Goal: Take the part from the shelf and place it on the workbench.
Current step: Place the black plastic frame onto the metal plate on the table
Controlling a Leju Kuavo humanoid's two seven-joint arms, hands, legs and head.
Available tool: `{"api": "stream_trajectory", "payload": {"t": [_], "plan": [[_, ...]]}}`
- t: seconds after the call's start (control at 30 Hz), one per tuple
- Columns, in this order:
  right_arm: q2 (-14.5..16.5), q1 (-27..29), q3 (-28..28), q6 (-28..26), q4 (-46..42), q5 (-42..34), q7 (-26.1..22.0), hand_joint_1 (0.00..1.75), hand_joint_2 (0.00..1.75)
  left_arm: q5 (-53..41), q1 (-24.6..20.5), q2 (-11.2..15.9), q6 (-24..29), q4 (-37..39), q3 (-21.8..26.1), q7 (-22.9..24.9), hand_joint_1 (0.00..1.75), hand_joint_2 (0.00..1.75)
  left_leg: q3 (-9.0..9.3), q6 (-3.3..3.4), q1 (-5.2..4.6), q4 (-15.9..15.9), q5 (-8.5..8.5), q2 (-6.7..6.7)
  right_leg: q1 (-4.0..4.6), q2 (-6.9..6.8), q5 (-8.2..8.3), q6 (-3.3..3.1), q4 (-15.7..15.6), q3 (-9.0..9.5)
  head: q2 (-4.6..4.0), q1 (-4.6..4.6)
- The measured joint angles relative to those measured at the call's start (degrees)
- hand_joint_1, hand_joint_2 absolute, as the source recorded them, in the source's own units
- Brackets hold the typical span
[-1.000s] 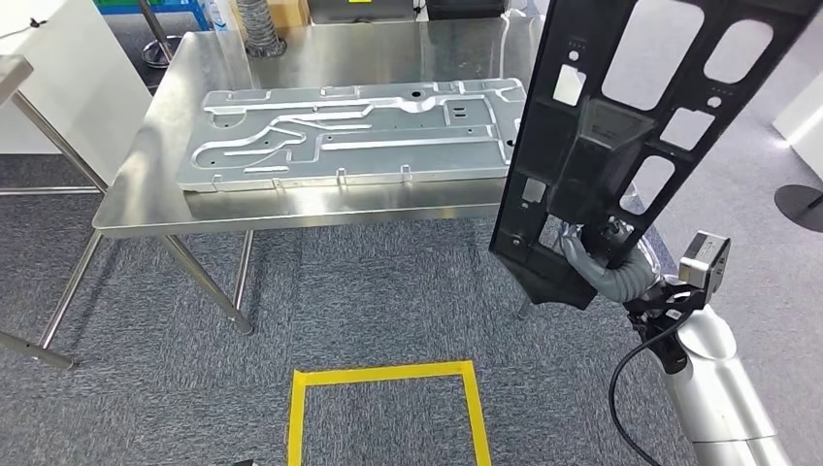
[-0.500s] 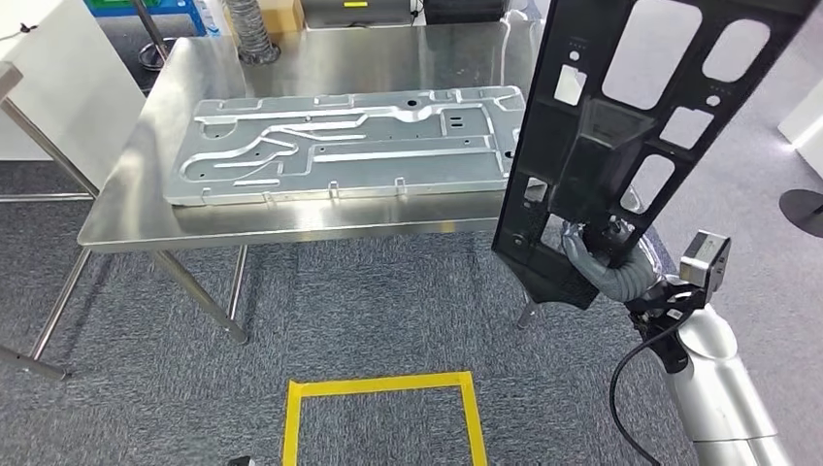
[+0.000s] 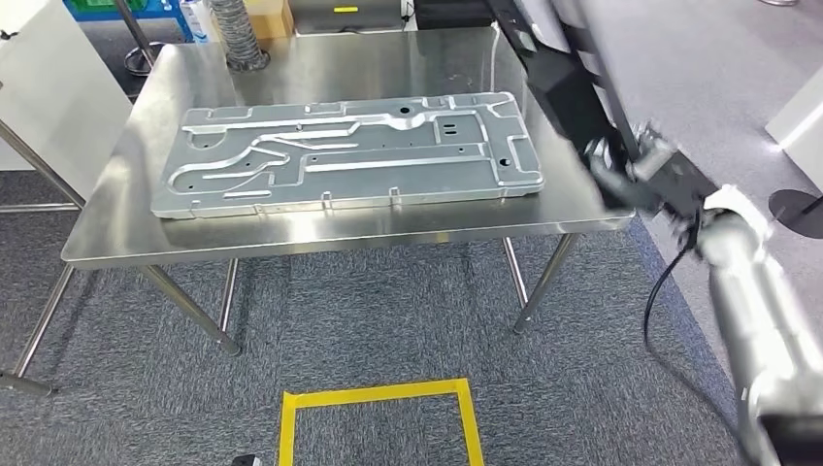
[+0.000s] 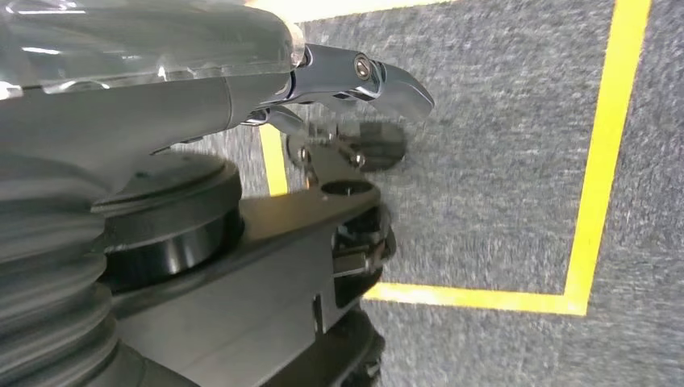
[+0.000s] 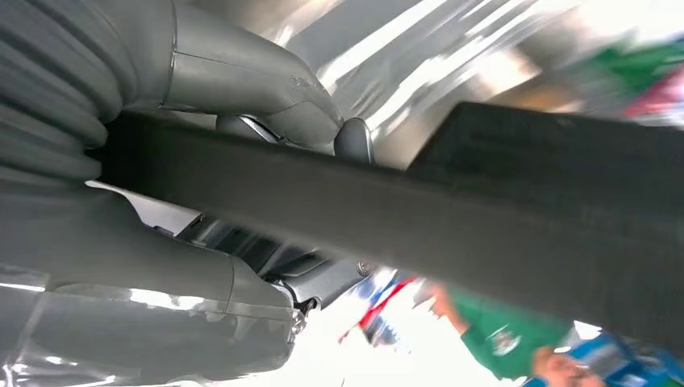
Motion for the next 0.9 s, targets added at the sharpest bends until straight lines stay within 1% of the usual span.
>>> {"api": "stream_trajectory", "payload": {"t": [0.03,0.07,0.1,0.13,0.17,0.2,0.23,0.27,0.3,0.33,0.37,0.4,0.43,0.47,0.5,0.53,0.57,0.6,0.63,0.67,0.7,0.73,0.77,0.8,0.83,0.87,0.9], "plan": [[-0.6,-4.5,2.1,-2.0,4.0,4.9,-0.1,1.75,1.75,-0.2,-0.1,0.0,-0.1,0.0,-0.2,-0.3,0.00,1.75,0.18,0.24,0.05,-0.6,0.32,0.00,-0.06,-0.17,-0.21,0.28,0.1,-0.11,0.00,0.01],[-0.9,-8.8,4.2,-4.0,7.7,9.1,-0.2,1.75,1.75,-0.4,-0.3,0.0,-0.2,0.0,-0.3,-0.6,0.00,1.75,0.42,0.53,0.14,-1.3,0.67,0.00,-0.08,-0.39,-0.89,0.44,1.0,-0.55,0.00,0.01],[-1.0,-12.8,6.4,-6.1,11.3,13.0,-0.1,1.75,1.75,-0.5,-0.4,0.0,-0.3,0.0,-0.5,-0.9,0.00,1.75,0.65,0.76,0.26,-1.8,0.98,-0.01,-0.04,-0.61,-2.13,0.53,3.1,-1.54,0.00,0.01],[-0.9,-16.3,8.7,-8.1,14.9,16.8,0.2,1.75,1.75,-0.6,-0.5,0.0,-0.3,0.0,-0.7,-1.1,0.00,1.75,0.77,0.90,0.24,-2.1,1.09,-0.05,0.00,-0.81,-3.74,0.57,6.3,-3.07,0.00,0.01],[-0.7,-19.3,11.1,-10.1,18.1,20.4,0.7,1.75,1.75,-0.7,-0.6,-0.1,-0.4,0.0,-0.9,-1.2,0.00,1.75,0.84,1.02,0.23,-2.1,1.06,-0.10,0.07,-0.86,-5.29,0.69,10.2,-5.04,0.00,0.01],[-0.4,-21.6,13.5,-12.0,21.0,23.8,1.3,1.75,1.75,-0.7,-0.7,-0.1,-0.4,0.0,-1.0,-1.4,0.00,1.75,0.93,1.06,0.24,-2.1,0.95,-0.15,0.10,-0.86,-6.18,0.85,13.6,-6.86,0.00,0.01],[0.1,-23.3,15.9,-13.6,23.7,26.7,1.9,1.75,1.75,-0.7,-0.7,-0.2,-0.5,0.0,-1.2,-1.6,0.00,1.75,1.09,1.06,0.27,-1.9,0.75,-0.19,0.07,-0.89,-5.92,1.04,15.2,-7.98,0.00,0.01],[0.7,-24.6,18.2,-14.9,25.9,29.0,2.5,1.75,1.75,-0.7,-0.7,-0.3,-0.5,0.0,-1.4,-1.8,0.00,1.75,1.28,0.98,0.34,-1.7,0.48,-0.22,-0.03,-0.94,-4.52,1.23,14.7,-8.15,0.00,0.01],[1.3,-25.6,20.1,-15.8,27.8,30.6,2.9,1.75,1.75,-0.7,-0.7,-0.4,-0.5,0.0,-1.5,-1.9,0.00,1.75,1.46,0.84,0.42,-1.4,0.14,-0.24,-0.16,-1.01,-2.15,1.39,11.9,-7.27,0.00,0.02],[2.0,-26.4,21.9,-16.7,29.7,31.9,3.3,1.75,1.75,-0.7,-0.8,-0.5,-0.5,0.0,-1.6,-2.1,0.00,1.75,1.58,0.63,0.50,-1.0,-0.27,-0.26,-0.30,-1.16,0.29,1.49,7.9,-5.89,0.00,0.02],[2.7,-27.1,23.3,-17.5,31.4,33.1,3.7,1.75,1.75,-0.7,-0.8,-0.6,-0.5,0.0,-1.6,-2.3,0.00,1.75,1.50,0.35,0.46,-0.5,-0.66,-0.27,-0.26,-1.28,1.93,1.47,4.5,-4.56,0.00,0.02],[3.5,-27.7,24.6,-18.1,33.0,34.0,4.1,1.75,1.75,-0.6,-0.9,-0.6,-0.5,0.0,-1.6,-2.5,0.00,1.75,1.31,0.05,0.42,0.0,-0.99,-0.27,-0.17,-1.32,2.78,1.21,2.0,-3.67,0.00,0.01],[4.4,-28.1,25.7,-18.7,34.5,34.9,4.5,1.75,1.75,-0.6,-0.9,-0.6,-0.5,0.0,-1.6,-2.7,0.00,1.75,1.11,-0.25,0.37,0.3,-1.19,-0.25,0.02,-1.32,2.81,0.85,1.0,-3.34,0.00,0.01],[5.2,-28.3,26.8,-19.1,35.9,35.6,4.8,1.75,1.75,-0.5,-0.9,-0.7,-0.5,0.0,-1.6,-2.9,0.00,1.75,0.94,-0.51,0.32,0.4,-1.26,-0.22,0.25,-1.22,2.56,0.44,0.9,-3.31,0.00,0.00],[5.9,-28.4,27.7,-19.5,37.2,36.2,5.1,1.75,1.75,-0.5,-0.9,-0.7,-0.5,0.0,-1.6,-3.0,0.00,1.75,0.92,-0.75,0.37,0.4,-1.33,-0.19,0.22,-1.11,2.52,-0.01,0.8,-3.34,0.00,0.00],[6.6,-28.3,28.6,-19.8,38.4,36.6,5.2,1.75,1.75,-0.4,-0.9,-0.7,-0.4,0.0,-1.6,-3.1,0.00,1.75,0.88,-1.02,0.40,0.6,-1.53,-0.16,0.15,-1.10,2.53,-0.32,0.6,-3.25,0.00,0.01],[7.1,-28.1,29.2,-20.2,39.5,36.8,5.2,1.75,1.75,-0.4,-0.8,-0.8,-0.4,0.0,-1.6,-3.1,0.00,1.75,0.58,-1.31,0.45,1.4,-2.10,-0.14,0.02,-1.10,2.54,-0.64,0.5,-3.09,0.00,0.01],[7.6,-27.9,29.8,-20.6,40.3,36.9,5.2,1.75,1.75,-0.4,-0.8,-0.8,-0.4,0.0,-1.6,-3.2,0.00,1.75,-0.25,-1.64,0.53,3.3,-3.20,-0.14,-0.13,-1.13,2.53,-0.95,0.4,-2.90,0.00,0.02],[8.1,-27.7,30.2,-21.1,41.1,36.9,5.1,1.75,1.75,-0.4,-0.7,-0.8,-0.4,0.0,-1.6,-3.2,0.00,1.75,-1.67,-1.93,0.66,6.3,-4.70,-0.13,-0.13,-1.17,2.47,-1.17,0.3,-2.73,0.00,0.01],[8.4,-27.4,30.6,-21.4,41.7,36.9,5.0,1.75,1.75,-0.4,-0.6,-0.8,-0.4,0.0,-1.6,-3.2,0.00,1.75,-3.59,-2.16,0.79,10.3,-6.36,-0.11,-0.10,-1.18,2.39,-1.33,0.3,-2.62,0.00,0.01],[8.6,-27.0,30.9,-21.6,42.3,36.9,5.0,1.75,1.75,-0.4,-0.5,-0.8,-0.4,0.0,-1.6,-3.2,0.00,1.75,-5.64,-2.32,0.94,14.1,-7.62,-0.11,-0.05,-1.19,2.29,-1.42,0.3,-2.51,0.00,0.01],[8.8,-26.6,31.1,-21.7,42.8,36.8,4.8,1.75,1.75,-0.4,-0.4,-0.8,-0.4,0.0,-1.6,-3.2,0.00,1.75,-7.12,-2.39,1.06,16.5,-7.95,-0.11,0.00,-1.19,2.17,-1.45,0.3,-2.37,0.00,0.01],[8.8,-26.1,31.3,-21.8,43.3,36.7,4.6,1.75,1.75,-0.4,-0.2,-0.7,-0.4,0.0,-1.6,-3.2,0.00,1.75,-7.67,-2.39,1.13,16.9,-7.24,-0.11,0.03,-1.18,2.04,-1.43,0.3,-2.19,0.00,0.01],[8.8,-25.7,31.5,-21.8,43.7,36.7,4.5,1.75,1.75,-0.4,-0.1,-0.7,-0.4,0.0,-1.6,-3.2,0.00,1.75,-7.06,-2.29,1.18,14.9,-5.48,-0.11,0.04,-1.15,1.90,-1.37,0.3,-1.99,0.00,0.01],[8.8,-25.3,31.6,-21.9,44.0,36.6,4.3,1.75,1.75,-0.4,0.0,-0.7,-0.4,0.0,-1.6,-3.2,0.00,1.75,-5.51,-2.09,1.20,11.1,-3.12,-0.12,0.03,-1.09,1.75,-1.25,0.3,-1.77,0.00,0.01],[8.8,-25.1,31.8,-22.1,44.2,36.6,4.1,1.75,1.75,-0.4,0.0,-0.7,-0.4,0.0,-1.6,-3.2,0.00,1.75,-3.70,-1.85,1.17,7.0,-1.26,-0.16,0.05,-1.01,1.61,-1.09,0.3,-1.62,0.00,0.01],[8.8,-25.0,31.9,-22.2,44.5,36.5,4.0,1.75,1.75,-0.4,0.0,-0.7,-0.4,0.0,-1.6,-3.2,0.00,1.75,-2.15,-1.63,1.08,3.6,-0.04,-0.20,0.10,-0.91,1.49,-0.85,0.3,-1.56,0.00,0.01]]}}
